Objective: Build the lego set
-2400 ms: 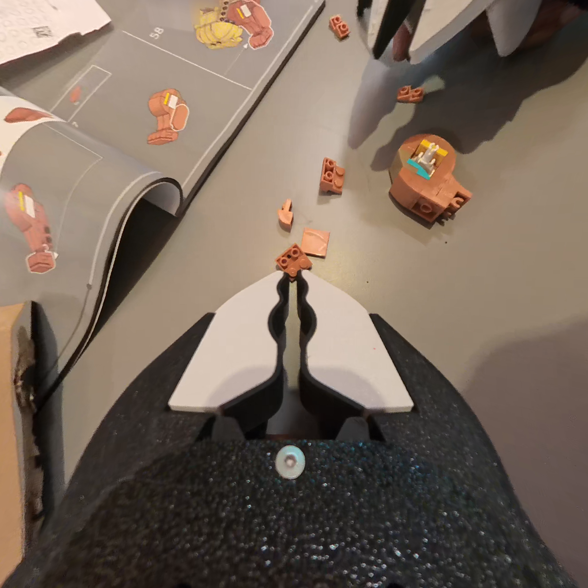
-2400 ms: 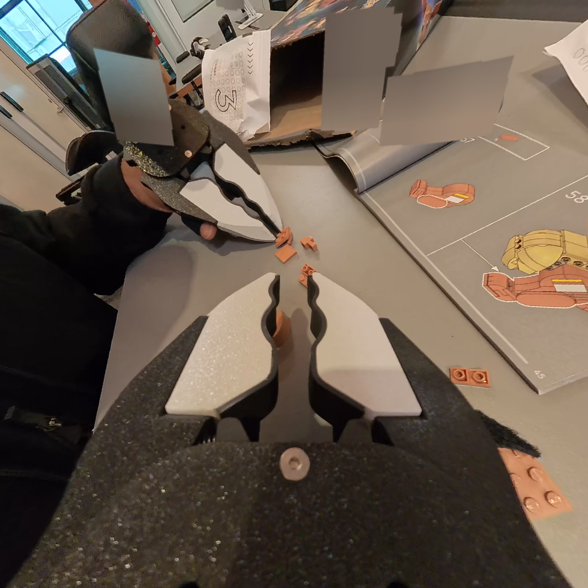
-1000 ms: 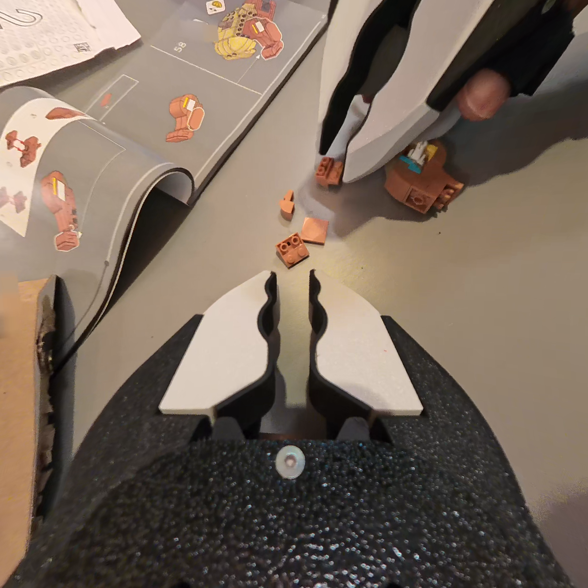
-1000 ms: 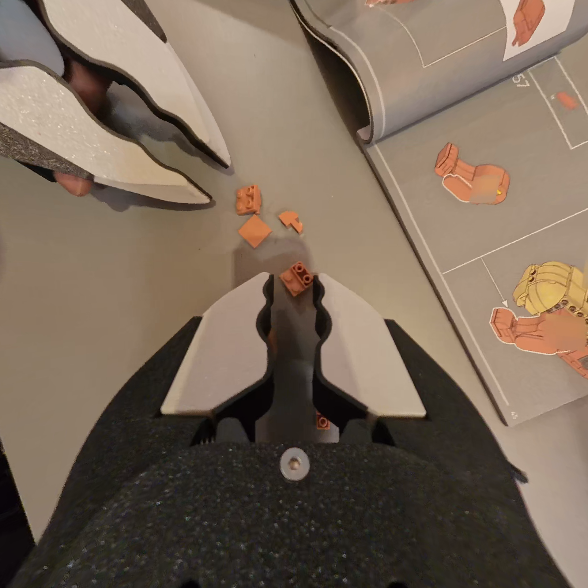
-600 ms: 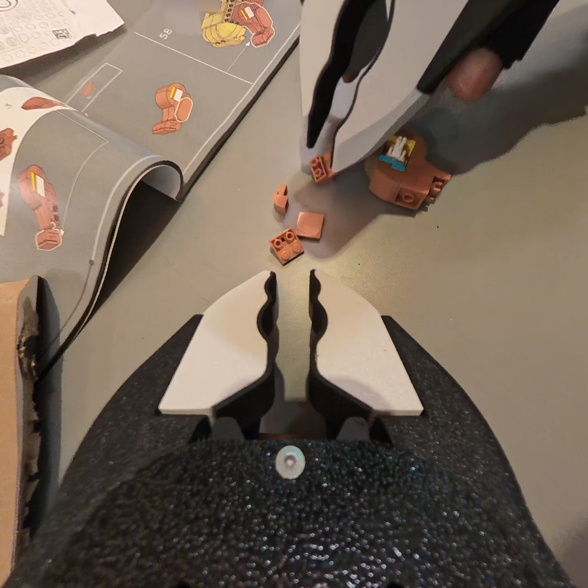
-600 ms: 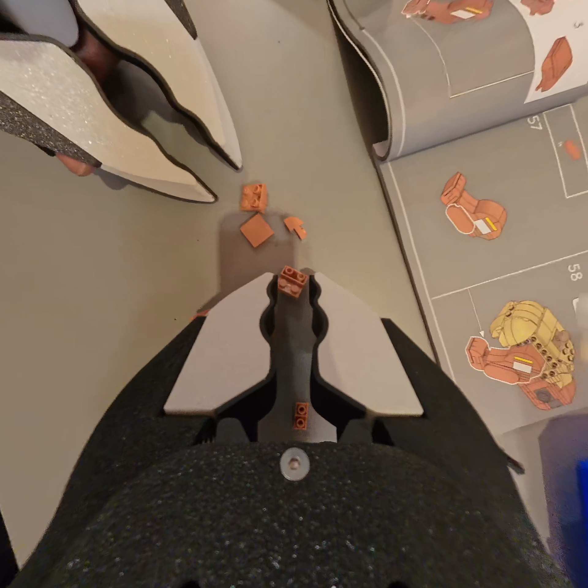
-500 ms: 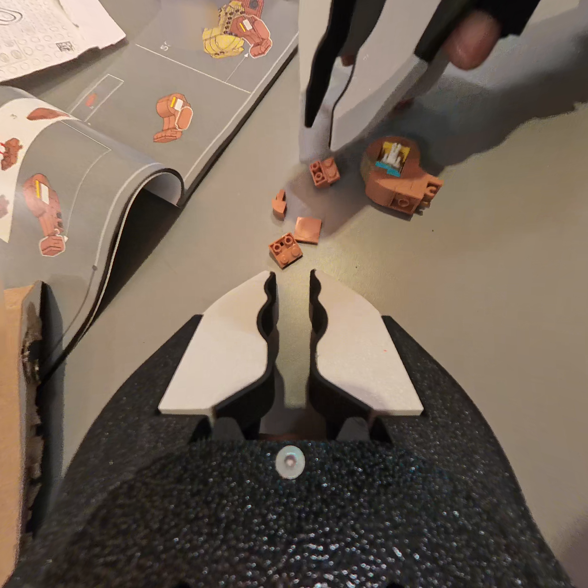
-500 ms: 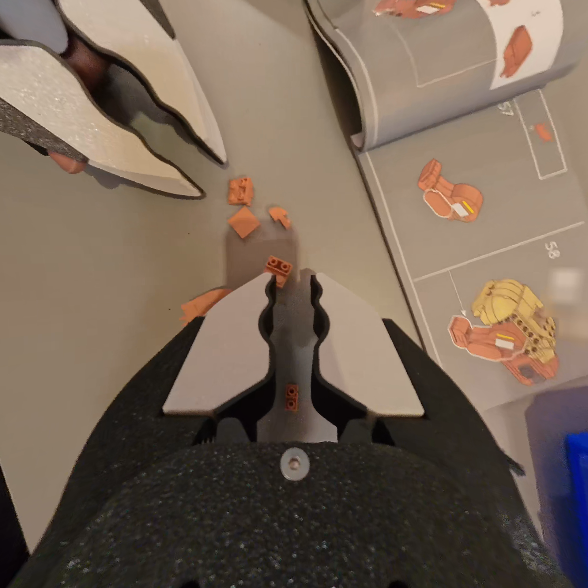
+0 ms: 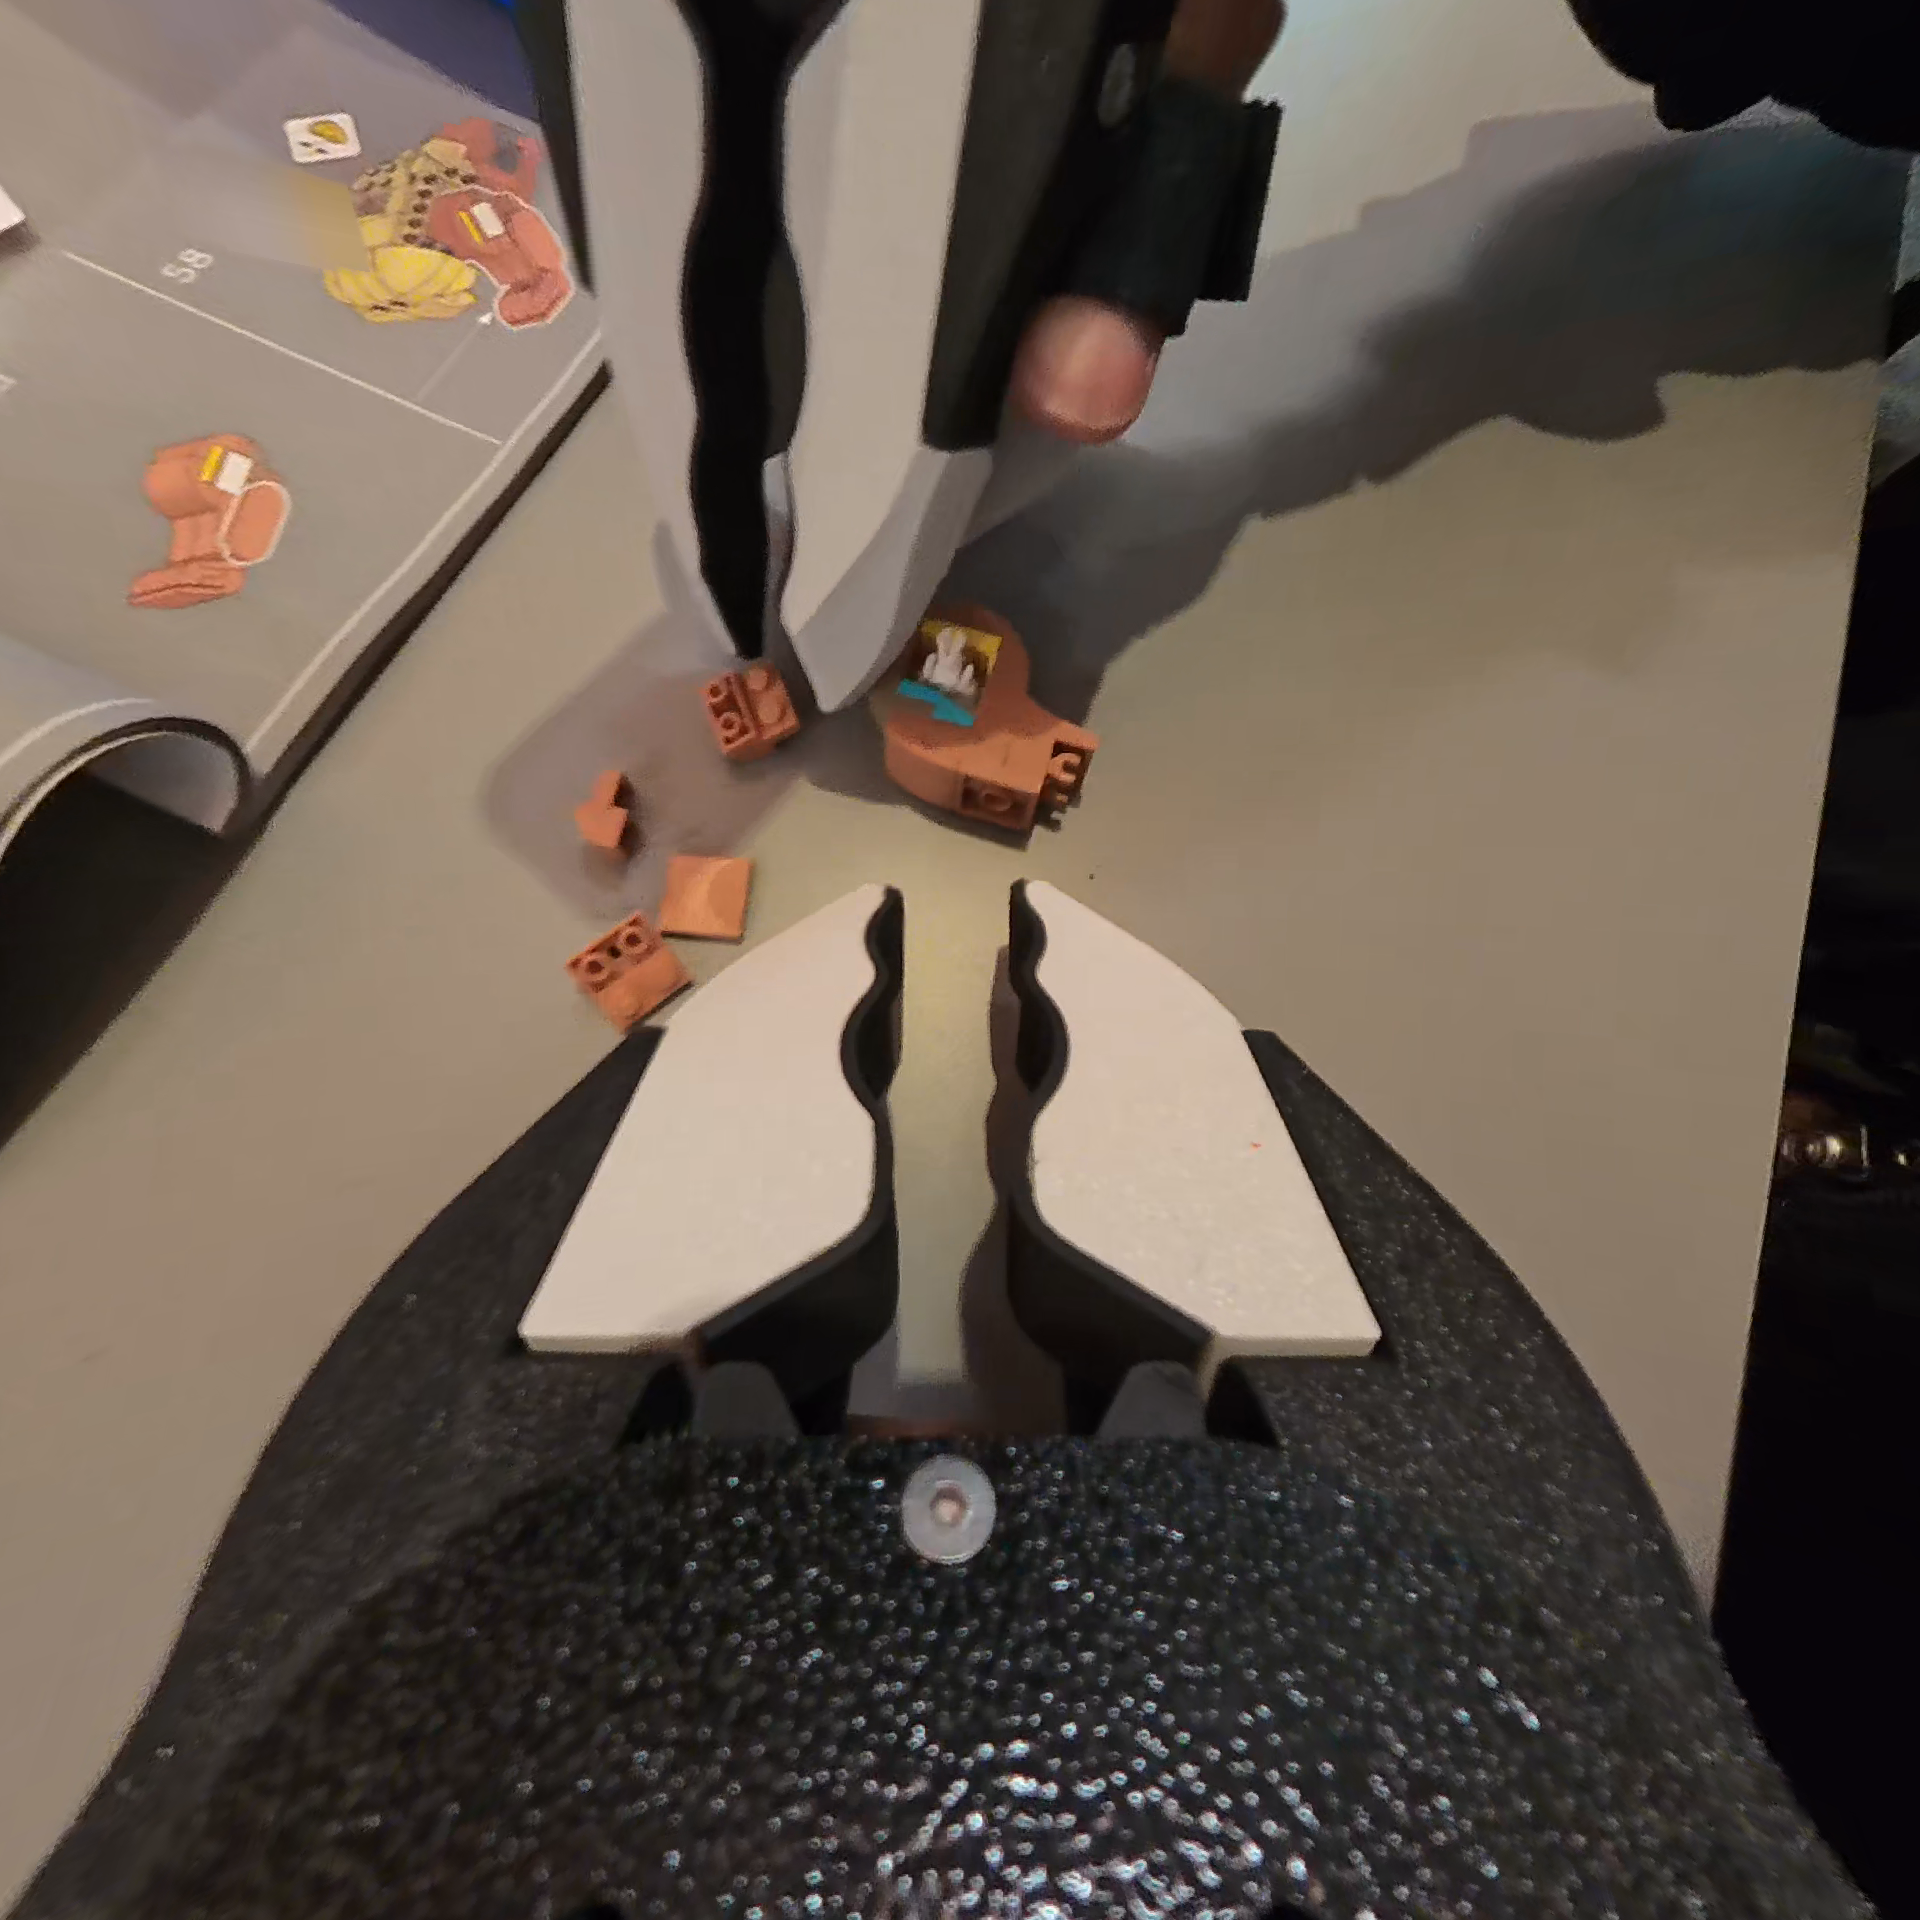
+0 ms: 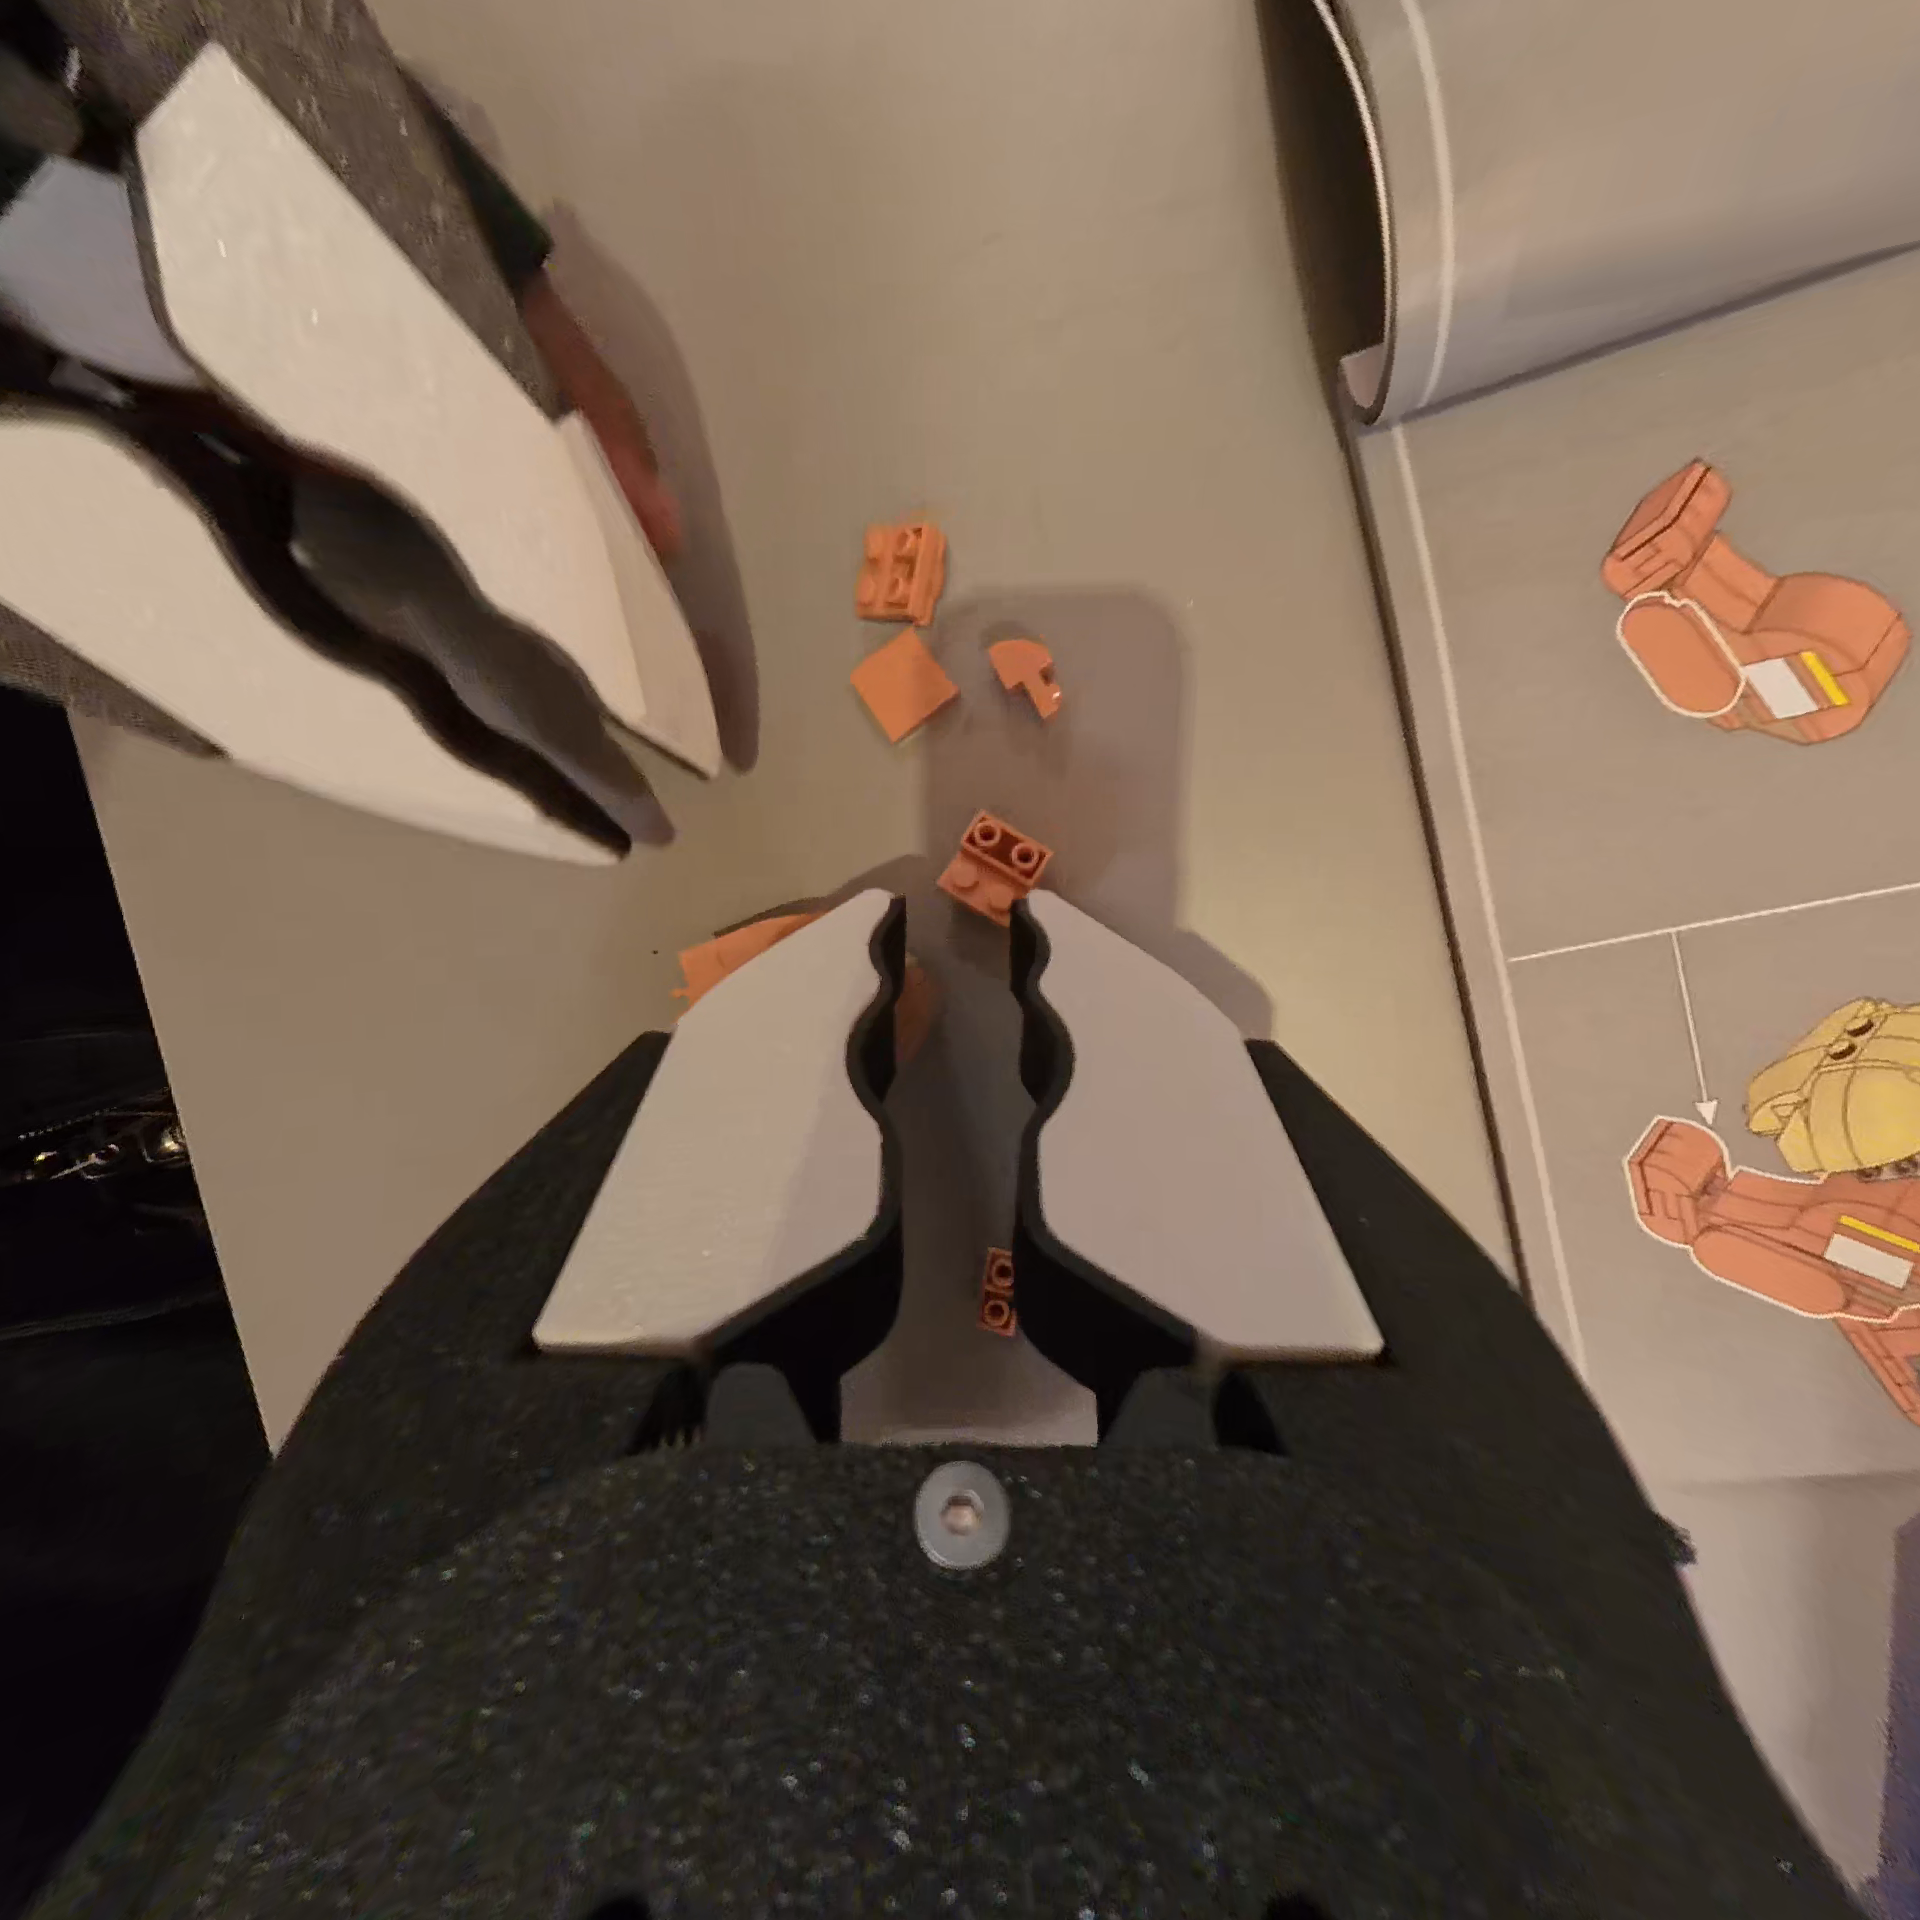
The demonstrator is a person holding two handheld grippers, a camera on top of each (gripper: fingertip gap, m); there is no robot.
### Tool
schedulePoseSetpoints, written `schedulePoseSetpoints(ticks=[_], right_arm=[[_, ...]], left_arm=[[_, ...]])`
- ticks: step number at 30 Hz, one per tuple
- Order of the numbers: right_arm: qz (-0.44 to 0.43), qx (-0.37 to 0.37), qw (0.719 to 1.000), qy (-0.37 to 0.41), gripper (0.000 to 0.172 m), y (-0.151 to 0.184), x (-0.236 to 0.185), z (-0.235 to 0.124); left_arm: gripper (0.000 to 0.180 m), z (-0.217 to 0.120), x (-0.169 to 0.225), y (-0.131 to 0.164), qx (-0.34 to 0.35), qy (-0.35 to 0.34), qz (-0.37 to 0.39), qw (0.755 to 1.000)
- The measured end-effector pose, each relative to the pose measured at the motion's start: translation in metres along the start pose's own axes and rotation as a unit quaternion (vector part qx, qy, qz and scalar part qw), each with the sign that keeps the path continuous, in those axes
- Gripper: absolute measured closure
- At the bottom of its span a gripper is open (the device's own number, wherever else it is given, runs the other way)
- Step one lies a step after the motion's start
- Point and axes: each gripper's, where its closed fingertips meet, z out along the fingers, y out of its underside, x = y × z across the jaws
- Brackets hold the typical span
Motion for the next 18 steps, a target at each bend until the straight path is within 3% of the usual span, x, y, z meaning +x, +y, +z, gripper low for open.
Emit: schedulePoseSetpoints(ticks=[11,18], right_arm=[[-0.010,-0.029,1.000,0.006,0.151,-0.001,0.007,0.010],[-0.022,-0.010,1.000,-0.013,0.168,-0.003,0.009,0.012]], left_arm=[[0.162,0.010,0.006,-0.003,0.000,-0.002,0.001,1.000],[0.162,-0.007,-0.015,0.006,0.016,-0.026,-0.023,0.999]])
